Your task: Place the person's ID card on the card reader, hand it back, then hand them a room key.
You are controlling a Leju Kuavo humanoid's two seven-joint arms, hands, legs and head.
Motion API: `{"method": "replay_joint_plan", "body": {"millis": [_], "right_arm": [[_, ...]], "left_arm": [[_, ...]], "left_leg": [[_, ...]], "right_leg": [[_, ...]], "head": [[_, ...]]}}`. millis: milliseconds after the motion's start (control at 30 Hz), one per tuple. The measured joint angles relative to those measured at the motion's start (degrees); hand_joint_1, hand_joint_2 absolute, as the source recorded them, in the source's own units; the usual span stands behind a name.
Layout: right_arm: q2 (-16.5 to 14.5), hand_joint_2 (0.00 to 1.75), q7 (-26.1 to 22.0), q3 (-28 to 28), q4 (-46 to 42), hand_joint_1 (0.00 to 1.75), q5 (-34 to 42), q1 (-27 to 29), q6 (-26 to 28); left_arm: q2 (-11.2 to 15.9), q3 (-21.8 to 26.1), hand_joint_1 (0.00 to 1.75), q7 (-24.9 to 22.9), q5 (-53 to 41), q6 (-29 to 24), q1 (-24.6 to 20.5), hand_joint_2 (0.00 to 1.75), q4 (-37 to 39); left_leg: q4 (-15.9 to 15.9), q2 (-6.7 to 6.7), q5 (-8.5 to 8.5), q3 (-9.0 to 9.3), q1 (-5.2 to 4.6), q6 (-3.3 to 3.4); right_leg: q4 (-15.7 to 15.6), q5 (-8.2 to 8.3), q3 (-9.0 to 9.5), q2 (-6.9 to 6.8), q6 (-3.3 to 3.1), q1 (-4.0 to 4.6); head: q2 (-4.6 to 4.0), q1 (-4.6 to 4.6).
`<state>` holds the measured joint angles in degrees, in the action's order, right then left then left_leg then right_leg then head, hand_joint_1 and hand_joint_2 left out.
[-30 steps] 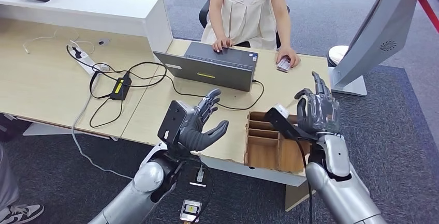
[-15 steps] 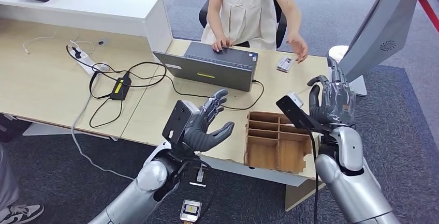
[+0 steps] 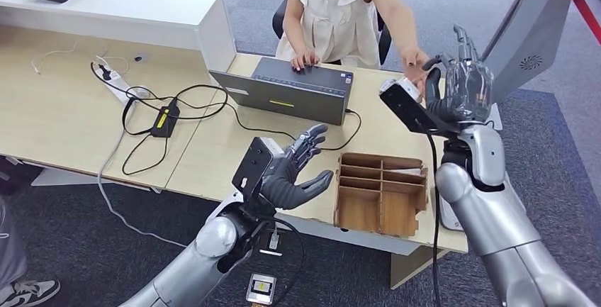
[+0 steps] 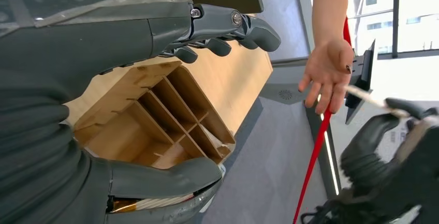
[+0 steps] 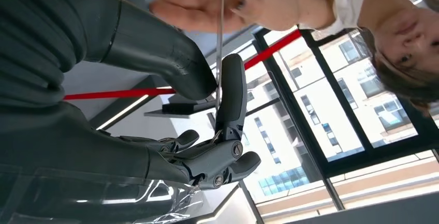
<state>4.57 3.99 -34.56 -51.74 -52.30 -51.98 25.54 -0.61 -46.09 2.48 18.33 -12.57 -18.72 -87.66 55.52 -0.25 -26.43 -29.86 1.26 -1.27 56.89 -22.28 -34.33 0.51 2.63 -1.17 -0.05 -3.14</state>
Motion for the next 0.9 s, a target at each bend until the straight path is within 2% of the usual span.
{"method": "replay_joint_plan", "body": {"millis": [167,367,667,733,767,800,867,900], "right_arm": [[-4.4,1.75,-0.4,-0.7,7.5,1.75,0.6,-7.0,-0.7],[-8.5,1.75,-1.0,-1.4,14.1,1.75,2.5,-9.9,-0.8],[-9.8,1.75,-1.5,-2.8,19.6,1.75,3.3,-8.3,-0.8],[-9.8,1.75,-1.4,-2.9,20.2,1.68,3.4,-8.0,-0.8],[-9.8,1.75,-1.3,-3.0,20.5,1.47,3.4,-7.9,-0.8],[-9.8,1.75,-1.2,-3.0,20.7,1.12,3.4,-7.7,-0.8],[-9.7,1.75,-1.0,-3.1,21.1,0.31,3.4,-7.6,-0.8],[-9.7,1.75,-1.0,-3.1,21.3,0.09,3.4,-7.6,-0.8]], "left_arm": [[-0.5,-1.0,0.00,0.0,0.8,0.1,-1.2,1.75,0.9],[-0.8,-1.9,0.00,-0.3,1.6,-0.7,-2.1,1.75,1.2],[-0.8,-2.6,0.00,-0.4,2.6,-2.3,-2.3,1.75,1.4],[-0.8,-2.7,0.00,-0.4,2.7,-2.3,-2.3,1.75,1.4],[-0.8,-2.7,0.00,-0.5,2.7,-2.3,-2.3,1.75,1.4],[-0.8,-2.8,0.00,-0.5,2.7,-2.3,-2.3,1.75,1.4],[-0.8,-2.8,0.00,-0.6,2.8,-2.3,-2.3,1.75,1.4],[-0.8,-2.9,0.00,-0.6,2.9,-2.3,-2.3,1.75,1.5]], "left_leg": [[0.0,-0.01,0.01,-0.01,0.01,-0.01],[0.0,-0.01,0.00,-0.01,0.01,-0.01],[0.0,-0.02,0.00,-0.01,0.00,0.00],[0.0,-0.02,0.00,0.00,0.00,0.00],[0.0,-0.02,0.00,0.00,0.00,0.00],[0.0,-0.02,0.00,-0.01,0.00,0.00],[0.0,-0.02,0.00,-0.01,0.00,0.00],[0.0,-0.02,0.00,-0.01,0.00,-0.01]], "right_leg": [[0.0,-0.01,0.00,-0.01,0.00,0.02],[0.0,-0.03,-0.01,-0.02,0.02,0.02],[0.0,-0.02,-0.02,-0.02,0.02,0.01],[0.0,-0.02,-0.02,-0.02,0.02,0.01],[0.0,-0.02,-0.02,-0.02,0.02,0.01],[0.0,-0.02,-0.03,-0.02,0.02,0.01],[0.0,-0.02,-0.04,-0.02,0.02,0.01],[0.0,-0.03,-0.04,-0.02,0.02,0.01]], "head": [[0.00,-0.02],[0.01,-0.01],[0.01,-0.01],[0.00,-0.01],[0.00,-0.01],[0.00,-0.01],[0.01,-0.01],[0.01,-0.01]]}}
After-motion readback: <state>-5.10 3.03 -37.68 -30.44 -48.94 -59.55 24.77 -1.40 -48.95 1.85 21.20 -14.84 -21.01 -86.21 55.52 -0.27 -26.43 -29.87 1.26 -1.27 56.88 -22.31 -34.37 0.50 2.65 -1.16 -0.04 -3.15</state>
